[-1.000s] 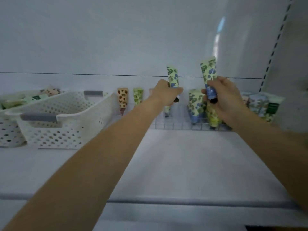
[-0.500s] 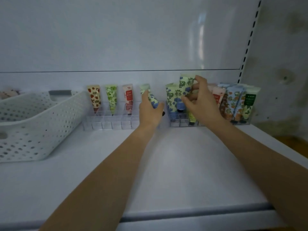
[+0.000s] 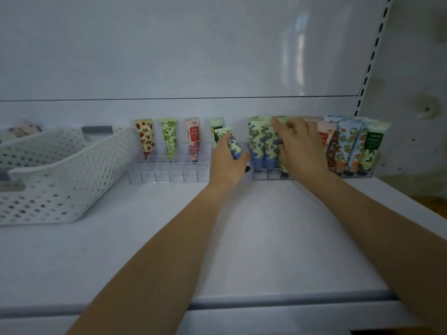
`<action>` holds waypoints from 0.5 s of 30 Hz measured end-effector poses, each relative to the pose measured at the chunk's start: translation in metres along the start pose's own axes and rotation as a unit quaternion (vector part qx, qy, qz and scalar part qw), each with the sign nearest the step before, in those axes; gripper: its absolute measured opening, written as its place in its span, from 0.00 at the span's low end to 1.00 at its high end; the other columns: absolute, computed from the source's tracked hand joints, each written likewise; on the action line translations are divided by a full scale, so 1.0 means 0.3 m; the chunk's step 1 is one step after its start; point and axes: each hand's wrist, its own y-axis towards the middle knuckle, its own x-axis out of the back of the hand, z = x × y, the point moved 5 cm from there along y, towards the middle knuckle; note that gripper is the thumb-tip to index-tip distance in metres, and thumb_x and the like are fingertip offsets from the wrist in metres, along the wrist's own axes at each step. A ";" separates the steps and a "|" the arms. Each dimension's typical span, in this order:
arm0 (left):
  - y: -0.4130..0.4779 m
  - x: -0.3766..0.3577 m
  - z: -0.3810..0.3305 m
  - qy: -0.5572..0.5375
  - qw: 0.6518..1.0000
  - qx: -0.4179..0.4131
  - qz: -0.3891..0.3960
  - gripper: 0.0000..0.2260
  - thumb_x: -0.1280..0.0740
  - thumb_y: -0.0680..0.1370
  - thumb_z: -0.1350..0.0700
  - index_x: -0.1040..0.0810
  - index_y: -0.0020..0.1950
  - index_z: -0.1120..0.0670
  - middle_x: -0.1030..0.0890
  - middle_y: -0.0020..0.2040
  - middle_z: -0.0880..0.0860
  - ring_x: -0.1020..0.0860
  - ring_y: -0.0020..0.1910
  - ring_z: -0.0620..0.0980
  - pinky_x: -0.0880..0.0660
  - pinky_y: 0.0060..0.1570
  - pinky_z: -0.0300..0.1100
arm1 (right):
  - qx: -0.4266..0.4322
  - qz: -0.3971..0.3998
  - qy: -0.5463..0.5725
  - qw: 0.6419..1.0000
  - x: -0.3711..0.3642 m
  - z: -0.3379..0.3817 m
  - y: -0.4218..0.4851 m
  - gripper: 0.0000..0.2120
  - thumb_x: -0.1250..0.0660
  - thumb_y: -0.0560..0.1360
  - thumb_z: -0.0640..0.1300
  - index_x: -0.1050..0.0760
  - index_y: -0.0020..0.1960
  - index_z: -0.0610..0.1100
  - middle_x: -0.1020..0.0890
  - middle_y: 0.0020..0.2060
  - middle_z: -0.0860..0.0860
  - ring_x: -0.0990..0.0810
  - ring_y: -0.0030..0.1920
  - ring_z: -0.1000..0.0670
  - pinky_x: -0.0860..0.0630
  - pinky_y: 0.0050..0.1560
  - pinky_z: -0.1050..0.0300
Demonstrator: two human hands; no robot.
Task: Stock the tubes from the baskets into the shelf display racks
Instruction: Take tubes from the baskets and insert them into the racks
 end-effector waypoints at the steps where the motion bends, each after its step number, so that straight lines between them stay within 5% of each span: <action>1: -0.003 0.003 0.000 0.003 1.000 0.001 -0.001 0.24 0.33 0.75 0.60 0.35 0.69 0.56 0.29 0.43 0.44 0.28 0.38 0.38 0.33 0.34 0.22 | -0.004 0.006 -0.005 1.000 -0.001 0.000 -0.002 0.31 0.39 0.74 0.33 0.42 0.74 0.46 0.36 0.69 0.39 0.38 0.66 0.39 0.39 0.63 0.46; 5: -0.009 0.012 -0.008 -0.009 1.000 0.006 -0.004 0.23 0.32 0.75 0.56 0.34 0.69 0.53 0.30 0.47 0.41 0.29 0.45 0.38 0.35 0.38 0.21 | -0.010 0.038 -0.012 0.999 -0.005 0.005 -0.007 0.33 0.38 0.74 0.36 0.47 0.76 0.45 0.47 0.74 0.38 0.47 0.72 0.37 0.47 0.69 0.43; 10: -0.018 0.037 -0.020 -0.046 0.999 0.024 -0.008 0.17 0.40 0.79 0.56 0.33 0.69 0.50 0.26 0.54 0.45 0.26 0.53 0.48 0.27 0.59 0.48 | -0.001 0.075 -0.015 0.997 -0.017 0.014 -0.011 0.33 0.40 0.77 0.42 0.53 0.76 0.42 0.53 0.75 0.39 0.53 0.74 0.38 0.54 0.72 0.43; 12: -0.017 0.051 -0.023 -0.048 0.999 0.019 -0.016 0.17 0.42 0.80 0.59 0.32 0.68 0.49 0.27 0.61 0.51 0.26 0.53 0.47 0.27 0.58 0.43 | 0.004 0.080 -0.008 0.997 -0.014 0.015 -0.008 0.32 0.40 0.77 0.43 0.53 0.76 0.41 0.54 0.75 0.39 0.53 0.74 0.38 0.54 0.72 0.44; 15: -0.013 0.059 -0.039 -0.060 0.998 -0.012 -0.019 0.16 0.39 0.79 0.61 0.29 0.65 0.48 0.27 0.56 0.50 0.26 0.50 0.41 0.26 0.47 0.34 | -0.002 0.073 0.035 0.997 0.004 0.004 0.001 0.30 0.41 0.78 0.42 0.50 0.76 0.40 0.51 0.75 0.39 0.51 0.74 0.39 0.52 0.72 0.45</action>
